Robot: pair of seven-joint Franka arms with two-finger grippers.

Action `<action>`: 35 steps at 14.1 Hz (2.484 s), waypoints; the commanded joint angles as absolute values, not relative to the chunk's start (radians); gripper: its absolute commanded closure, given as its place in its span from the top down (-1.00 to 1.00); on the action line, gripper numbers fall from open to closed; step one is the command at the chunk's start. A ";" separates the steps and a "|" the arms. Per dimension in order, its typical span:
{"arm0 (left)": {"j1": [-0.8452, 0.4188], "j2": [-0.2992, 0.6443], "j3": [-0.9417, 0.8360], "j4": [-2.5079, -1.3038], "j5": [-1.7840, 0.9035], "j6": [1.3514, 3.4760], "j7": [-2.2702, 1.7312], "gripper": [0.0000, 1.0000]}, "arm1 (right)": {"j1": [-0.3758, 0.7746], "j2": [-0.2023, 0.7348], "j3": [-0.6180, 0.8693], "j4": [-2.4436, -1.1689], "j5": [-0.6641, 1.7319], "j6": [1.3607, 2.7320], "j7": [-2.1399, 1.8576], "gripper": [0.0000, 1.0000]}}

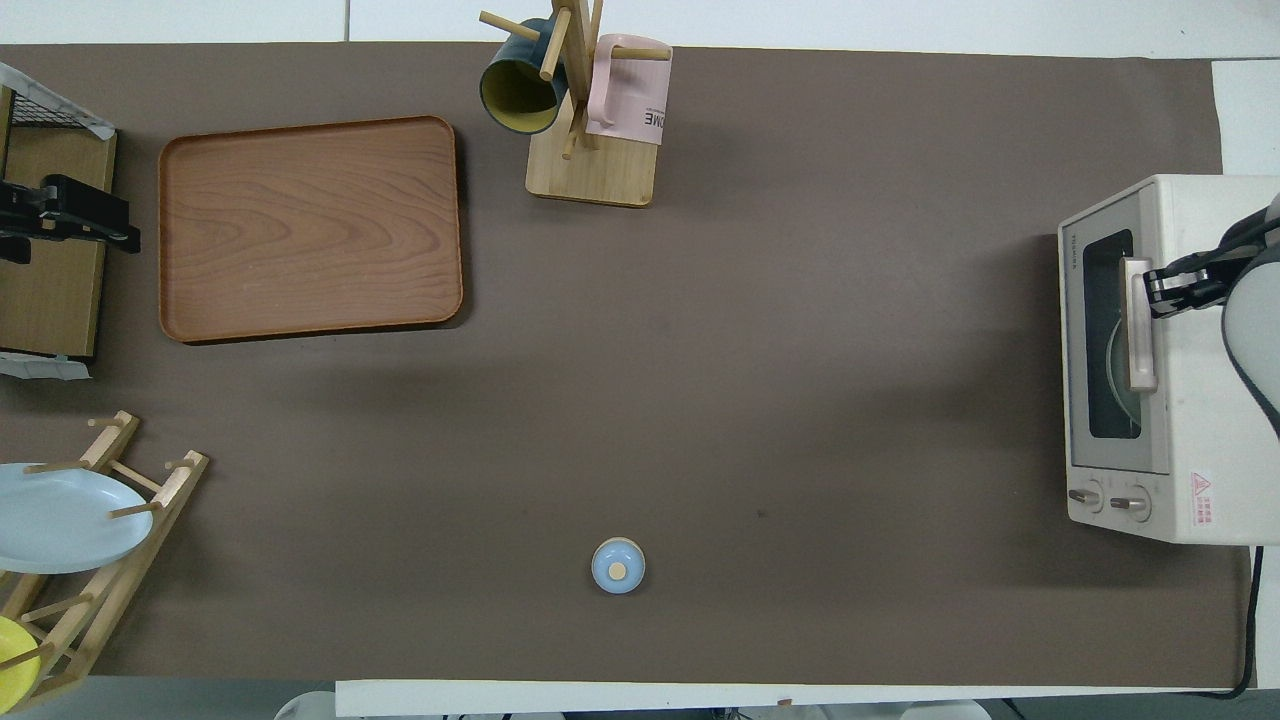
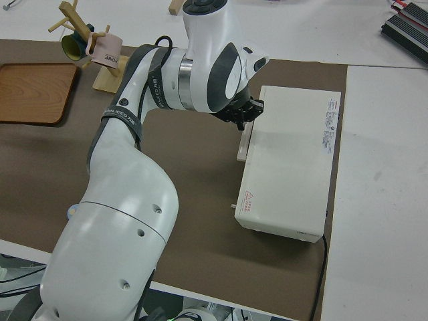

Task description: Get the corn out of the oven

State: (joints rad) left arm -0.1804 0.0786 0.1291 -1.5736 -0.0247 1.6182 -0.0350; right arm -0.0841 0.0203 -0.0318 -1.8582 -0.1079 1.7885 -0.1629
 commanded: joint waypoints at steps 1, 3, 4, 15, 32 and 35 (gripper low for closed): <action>-0.186 0.075 0.132 -1.578 -0.011 1.632 -0.032 1.00 | -0.087 -0.002 -0.028 -1.933 -0.139 1.842 -0.187 -0.99; -0.186 0.075 0.132 -1.578 -0.012 1.632 -0.032 1.00 | -0.086 0.008 -0.028 -1.944 -0.158 1.842 -0.189 -0.99; -0.186 0.077 0.132 -1.578 -0.012 1.632 -0.032 1.00 | -0.086 0.015 -0.026 -1.944 -0.160 1.845 -0.189 -0.99; -0.186 0.075 0.132 -1.578 -0.012 1.632 -0.032 1.00 | 0.075 0.277 -0.023 -1.944 -0.144 2.144 0.002 -1.00; -0.186 0.075 0.132 -1.578 -0.011 1.632 -0.034 1.00 | 0.071 0.146 -0.015 -1.881 -0.073 1.838 0.075 -0.05; -0.186 0.075 0.132 -1.578 -0.011 1.632 -0.032 1.00 | 0.000 0.123 -0.012 -1.936 -0.080 1.828 0.109 -0.03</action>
